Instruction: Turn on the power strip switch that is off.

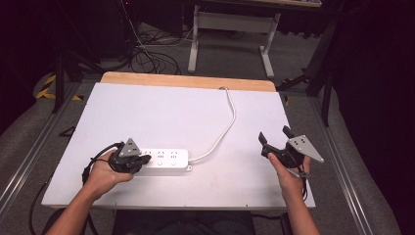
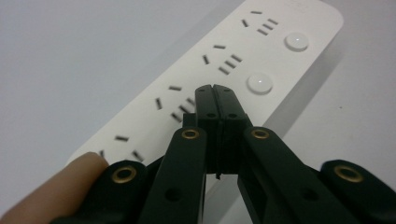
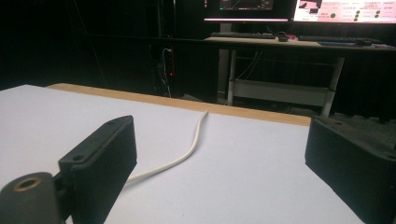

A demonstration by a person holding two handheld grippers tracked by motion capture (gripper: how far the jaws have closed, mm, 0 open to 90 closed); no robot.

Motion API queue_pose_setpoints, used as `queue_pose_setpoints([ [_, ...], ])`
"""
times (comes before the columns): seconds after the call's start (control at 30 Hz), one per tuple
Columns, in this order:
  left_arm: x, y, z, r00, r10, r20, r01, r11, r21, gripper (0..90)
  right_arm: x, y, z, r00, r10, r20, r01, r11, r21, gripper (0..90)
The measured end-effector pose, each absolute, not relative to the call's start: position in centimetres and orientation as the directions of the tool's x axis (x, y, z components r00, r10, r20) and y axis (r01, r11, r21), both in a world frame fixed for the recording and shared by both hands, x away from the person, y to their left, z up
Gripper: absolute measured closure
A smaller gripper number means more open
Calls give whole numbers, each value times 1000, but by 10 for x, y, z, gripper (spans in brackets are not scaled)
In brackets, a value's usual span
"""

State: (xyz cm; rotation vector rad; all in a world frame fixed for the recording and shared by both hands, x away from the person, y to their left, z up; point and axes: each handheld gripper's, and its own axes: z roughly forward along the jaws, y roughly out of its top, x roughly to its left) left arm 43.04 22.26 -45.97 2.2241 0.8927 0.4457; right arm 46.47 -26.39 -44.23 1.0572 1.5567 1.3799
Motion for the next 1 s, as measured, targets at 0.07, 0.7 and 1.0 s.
queue_pose_setpoints([
  [0.07,430,227,-461,711,703,26,474,-507,720,900,465,-264,-442,-343,939,-28,84,61,995,96],
  [0.7,430,220,-463,681,731,36,499,-499,708,900,463,-264,-440,-340,940,-28,74,56,996,96],
  [1.0,428,216,-463,669,741,55,508,-510,694,900,461,-267,-439,-328,944,-25,66,49,997,96],
])
